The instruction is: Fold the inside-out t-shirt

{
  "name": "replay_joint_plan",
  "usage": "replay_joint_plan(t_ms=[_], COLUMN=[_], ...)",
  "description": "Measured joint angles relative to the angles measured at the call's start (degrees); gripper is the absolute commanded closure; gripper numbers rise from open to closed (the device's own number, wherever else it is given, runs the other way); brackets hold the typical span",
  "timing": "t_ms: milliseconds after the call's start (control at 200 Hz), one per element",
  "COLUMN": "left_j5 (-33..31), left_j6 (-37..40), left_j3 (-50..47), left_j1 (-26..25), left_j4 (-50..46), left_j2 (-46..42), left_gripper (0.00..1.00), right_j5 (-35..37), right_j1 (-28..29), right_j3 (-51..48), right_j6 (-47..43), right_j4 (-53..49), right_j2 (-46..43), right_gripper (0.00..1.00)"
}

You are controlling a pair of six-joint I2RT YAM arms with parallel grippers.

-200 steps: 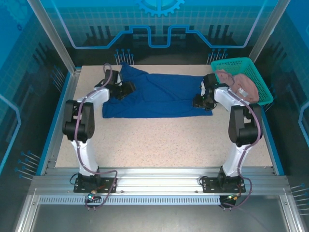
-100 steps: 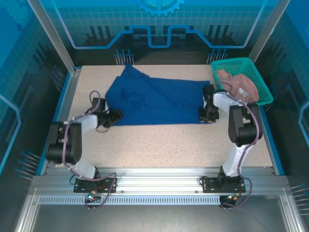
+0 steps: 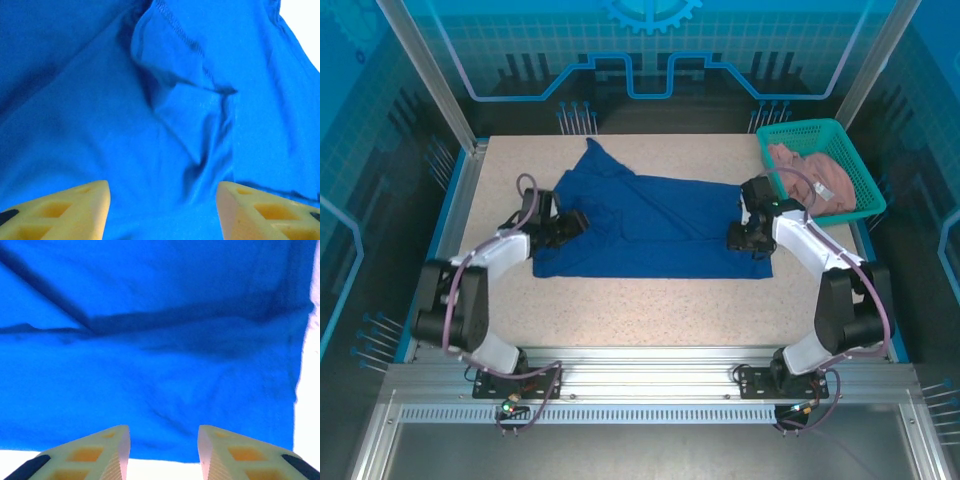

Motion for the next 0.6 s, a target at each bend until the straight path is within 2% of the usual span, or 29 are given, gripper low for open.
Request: replay_joint_plan(t_ms=[215, 600], left_j5=[2.16, 7.08], left_j6=[-0.07, -0.31], left_j3=[10.99, 33.81], left_j1=[-0.28, -2.38], left_j4=[1.31, 1.25], left_j2=[14.78, 31.56], left_gripper=[0.41, 0.39], right_j5=[-1.79, -2.97], right_j1=[0.79, 0.79], right_j3=[0.35, -0.39], right_j6=[0.42, 0.66], right_j4=[1.86, 3.17], right_j2=[1.92, 1.90], right_gripper=[0.59, 0.59])
